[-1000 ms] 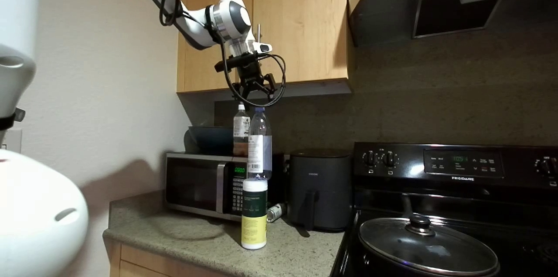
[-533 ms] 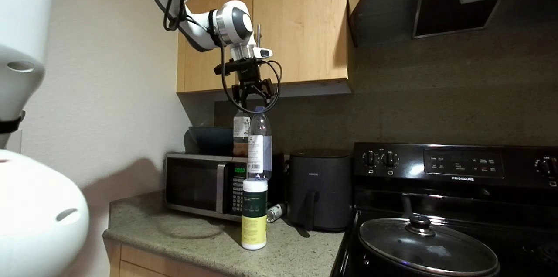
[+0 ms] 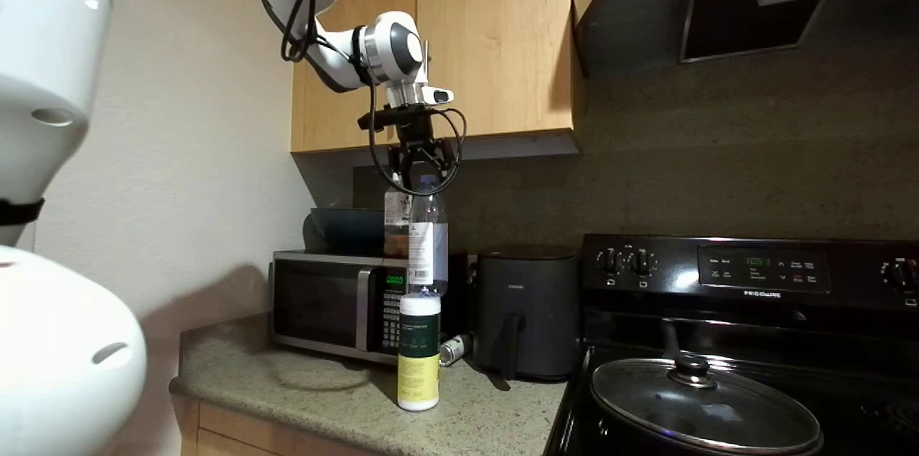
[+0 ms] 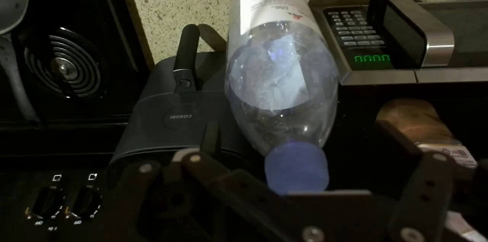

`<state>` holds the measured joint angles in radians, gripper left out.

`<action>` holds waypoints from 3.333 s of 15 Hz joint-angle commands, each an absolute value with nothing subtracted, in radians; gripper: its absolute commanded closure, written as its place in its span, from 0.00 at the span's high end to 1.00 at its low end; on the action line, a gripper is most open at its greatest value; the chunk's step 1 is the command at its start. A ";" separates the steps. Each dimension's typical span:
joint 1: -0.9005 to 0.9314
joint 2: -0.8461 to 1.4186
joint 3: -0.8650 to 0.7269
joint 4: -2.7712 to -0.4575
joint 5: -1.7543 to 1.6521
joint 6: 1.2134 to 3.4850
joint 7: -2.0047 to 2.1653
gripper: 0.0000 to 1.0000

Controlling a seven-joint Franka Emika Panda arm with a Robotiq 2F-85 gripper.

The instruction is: Pick up the bottle and put it on the counter

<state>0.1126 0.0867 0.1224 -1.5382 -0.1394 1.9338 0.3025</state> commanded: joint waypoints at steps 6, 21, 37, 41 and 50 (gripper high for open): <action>0.123 0.102 0.107 -1.517 -0.132 1.916 0.354 1.00; 0.117 0.088 0.102 -1.527 -0.106 1.901 0.358 0.17; 0.042 -0.133 0.032 -1.886 -0.114 2.103 0.410 0.13; 0.023 -0.141 0.028 -1.983 -0.119 2.238 0.424 0.13; -0.016 -0.149 0.021 -2.117 -0.132 2.357 0.501 0.13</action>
